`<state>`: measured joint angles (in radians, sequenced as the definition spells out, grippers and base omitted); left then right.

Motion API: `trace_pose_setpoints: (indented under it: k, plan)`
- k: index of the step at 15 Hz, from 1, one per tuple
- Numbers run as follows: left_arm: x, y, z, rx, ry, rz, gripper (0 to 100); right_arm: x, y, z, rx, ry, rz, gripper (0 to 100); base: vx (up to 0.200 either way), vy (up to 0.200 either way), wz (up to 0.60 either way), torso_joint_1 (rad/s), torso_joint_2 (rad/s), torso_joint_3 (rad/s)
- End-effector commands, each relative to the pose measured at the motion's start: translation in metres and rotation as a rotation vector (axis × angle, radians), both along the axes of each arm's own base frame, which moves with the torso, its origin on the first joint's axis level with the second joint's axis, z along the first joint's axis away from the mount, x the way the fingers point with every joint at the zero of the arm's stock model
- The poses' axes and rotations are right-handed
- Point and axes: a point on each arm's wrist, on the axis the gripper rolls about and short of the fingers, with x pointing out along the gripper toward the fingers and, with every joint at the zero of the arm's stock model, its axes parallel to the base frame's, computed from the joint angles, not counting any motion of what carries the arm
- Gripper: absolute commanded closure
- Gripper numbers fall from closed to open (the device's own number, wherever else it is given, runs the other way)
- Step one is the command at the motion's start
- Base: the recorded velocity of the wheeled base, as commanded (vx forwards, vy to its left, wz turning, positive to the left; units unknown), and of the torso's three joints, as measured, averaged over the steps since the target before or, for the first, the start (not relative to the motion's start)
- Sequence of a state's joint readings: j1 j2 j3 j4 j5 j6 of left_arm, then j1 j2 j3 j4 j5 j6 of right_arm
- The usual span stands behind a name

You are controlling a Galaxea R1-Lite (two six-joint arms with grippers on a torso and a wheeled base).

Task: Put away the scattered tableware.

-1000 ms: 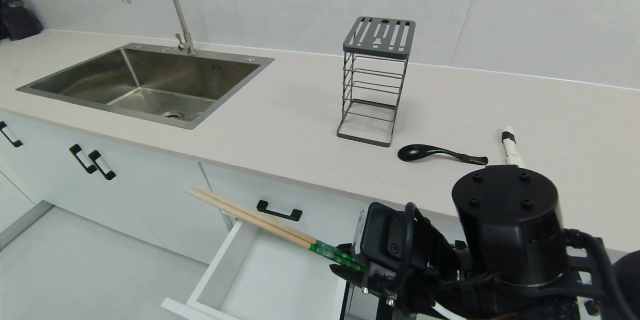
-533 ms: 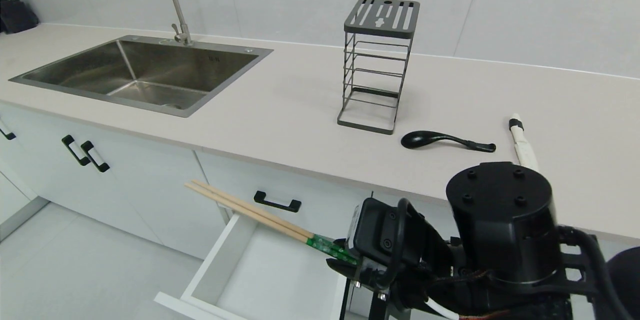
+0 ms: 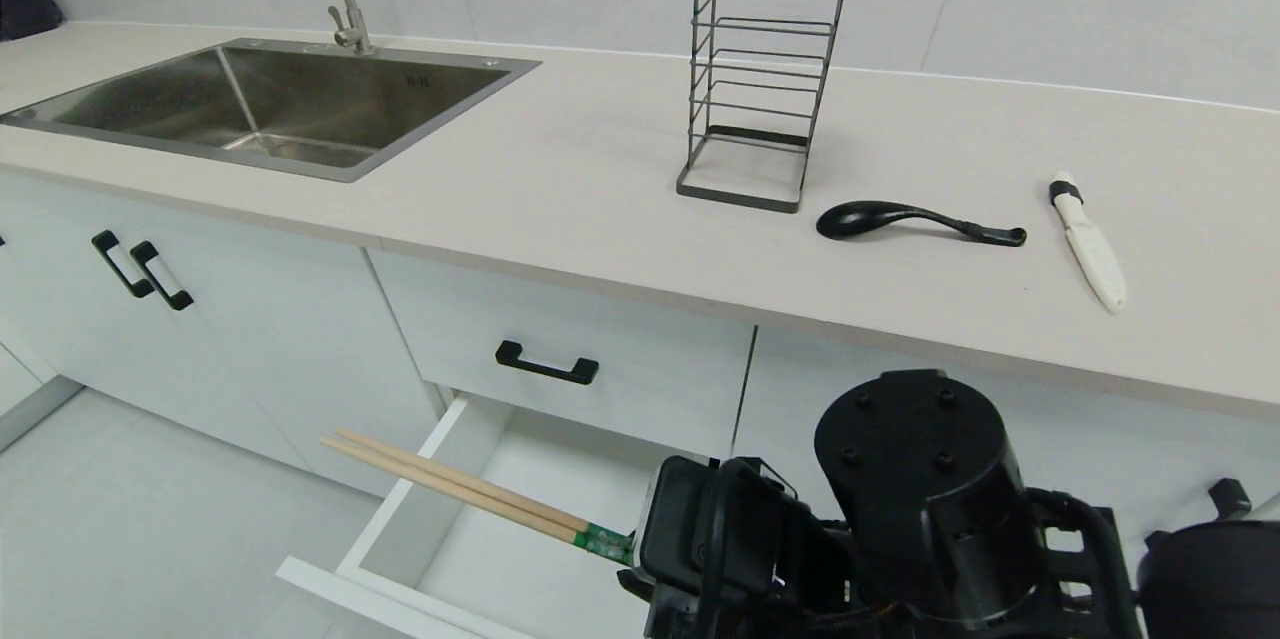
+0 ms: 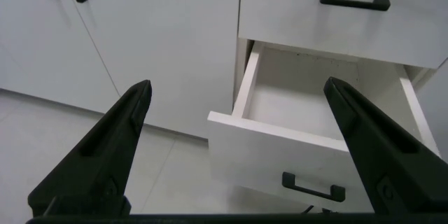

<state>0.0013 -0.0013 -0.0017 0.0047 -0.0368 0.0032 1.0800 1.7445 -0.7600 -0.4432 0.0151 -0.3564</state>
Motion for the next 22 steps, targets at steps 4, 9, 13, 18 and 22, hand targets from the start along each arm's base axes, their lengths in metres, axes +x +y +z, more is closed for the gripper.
trace_pose_setpoints:
  k: [4, 9, 13, 18, 22]
  plan:
    - [0.000, 0.000, 0.000, 0.001, 0.001, 0.000, 0, -0.001, 0.002, -0.004, -0.024, -0.012, -0.026, 100, 0.000, 0.000, 0.00, -0.044, 0.12, 0.072]
    - [0.000, 0.000, 0.000, 0.000, 0.001, 0.000, 0, -0.012, 0.002, -0.012, -0.160, -0.066, -0.144, 100, 0.000, 0.000, 0.00, -0.028, 0.09, 0.059]
    - [0.000, 0.000, 0.000, 0.000, 0.001, 0.000, 0, -0.020, 0.018, -0.017, -0.162, -0.065, -0.096, 100, 0.000, 0.000, 0.00, -0.135, 0.41, 0.272]
    - [0.000, 0.000, 0.000, 0.000, 0.001, 0.000, 0, -0.003, 0.059, -0.016, -0.120, -0.061, -0.111, 100, 0.000, 0.000, 0.00, -0.033, 0.11, 0.077]
    - [0.000, 0.000, 0.000, 0.000, 0.001, 0.000, 0, 0.014, 0.067, -0.037, -0.243, -0.015, -0.169, 100, 0.000, 0.000, 0.00, 0.000, 0.00, 0.000]
